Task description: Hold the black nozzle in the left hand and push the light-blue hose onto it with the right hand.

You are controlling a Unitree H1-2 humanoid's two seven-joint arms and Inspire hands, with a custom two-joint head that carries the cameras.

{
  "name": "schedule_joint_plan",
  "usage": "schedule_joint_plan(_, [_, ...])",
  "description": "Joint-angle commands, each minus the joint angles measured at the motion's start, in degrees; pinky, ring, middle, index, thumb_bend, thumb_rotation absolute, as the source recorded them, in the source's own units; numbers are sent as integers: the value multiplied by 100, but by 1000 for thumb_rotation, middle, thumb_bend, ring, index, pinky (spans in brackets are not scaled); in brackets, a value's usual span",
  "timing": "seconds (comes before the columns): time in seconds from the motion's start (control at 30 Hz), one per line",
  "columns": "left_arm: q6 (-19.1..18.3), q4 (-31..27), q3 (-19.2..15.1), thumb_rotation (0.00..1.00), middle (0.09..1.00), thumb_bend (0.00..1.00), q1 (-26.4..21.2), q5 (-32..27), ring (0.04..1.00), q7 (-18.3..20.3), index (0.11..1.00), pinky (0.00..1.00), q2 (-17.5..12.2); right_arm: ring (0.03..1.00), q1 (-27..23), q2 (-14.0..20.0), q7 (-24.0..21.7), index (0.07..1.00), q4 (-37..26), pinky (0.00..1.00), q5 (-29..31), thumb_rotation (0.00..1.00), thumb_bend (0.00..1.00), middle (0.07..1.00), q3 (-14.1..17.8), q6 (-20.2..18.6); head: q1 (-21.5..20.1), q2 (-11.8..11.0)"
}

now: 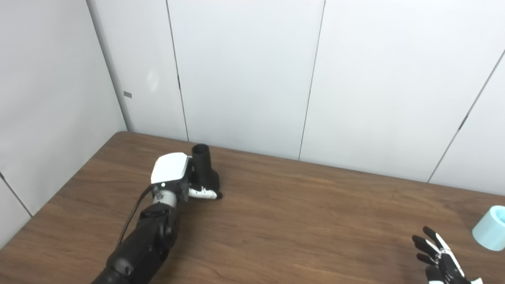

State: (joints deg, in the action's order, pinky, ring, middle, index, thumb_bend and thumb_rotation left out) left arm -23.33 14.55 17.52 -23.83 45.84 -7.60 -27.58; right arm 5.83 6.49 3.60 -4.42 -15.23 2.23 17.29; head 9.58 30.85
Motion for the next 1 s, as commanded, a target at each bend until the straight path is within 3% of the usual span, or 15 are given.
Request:
schedule_joint_plan(0.0, [39, -585, -24, 0, 474, 526, 84, 117, 515, 92, 488, 439, -34, 826, 390, -101, 82, 891, 498, 763, -14, 1000, 444, 813, -60, -78, -24, 14])
schedule_joint_plan(0.13, [51, -1308, 93, 0, 403, 521, 448, 392, 503, 266, 503, 416, 41, 827, 373, -111, 81, 893, 509, 780, -32, 1000, 455, 813, -91, -117, -135, 45])
schedule_joint_plan(0.23, [-188, -1873, 127, 0, 397, 520, 644, 511, 486, 698, 503, 390, 234, 828, 348, -135, 86, 893, 529, 786, -33, 1000, 451, 811, -121, -125, -215, 66])
schedule_joint_plan(0.33, [-229, -2256, 174, 0, 398, 521, 868, 672, 467, 890, 496, 365, 455, 820, 317, -188, 171, 886, 552, 774, -148, 1000, 468, 806, -135, -159, -391, 110])
schedule_joint_plan(0.43, [-207, -2557, 201, 0, 407, 523, 1073, 749, 504, 1048, 494, 417, 661, 817, 290, -243, 188, 882, 525, 773, -204, 1000, 482, 804, -153, -297, -553, 133])
schedule_joint_plan(0.57, [53, -2618, 334, 0, 427, 525, 1222, 966, 501, 1020, 493, 415, 769, 811, 226, -265, 225, 878, 601, 766, -281, 1000, 475, 803, -196, -242, -772, 172])
schedule_joint_plan(0.7, [485, -2536, 471, 0, 416, 523, 1359, 1093, 507, 752, 498, 427, 869, 808, 152, -349, 306, 876, 671, 753, -357, 1000, 492, 795, -228, -262, -1035, 240])
schedule_joint_plan(0.97, [671, -2641, 908, 0, 479, 525, 1555, 1660, 586, 1082, 489, 551, 1079, 809, 49, -478, 336, 882, 681, 751, -388, 1000, 515, 805, -334, -389, -1331, 356])
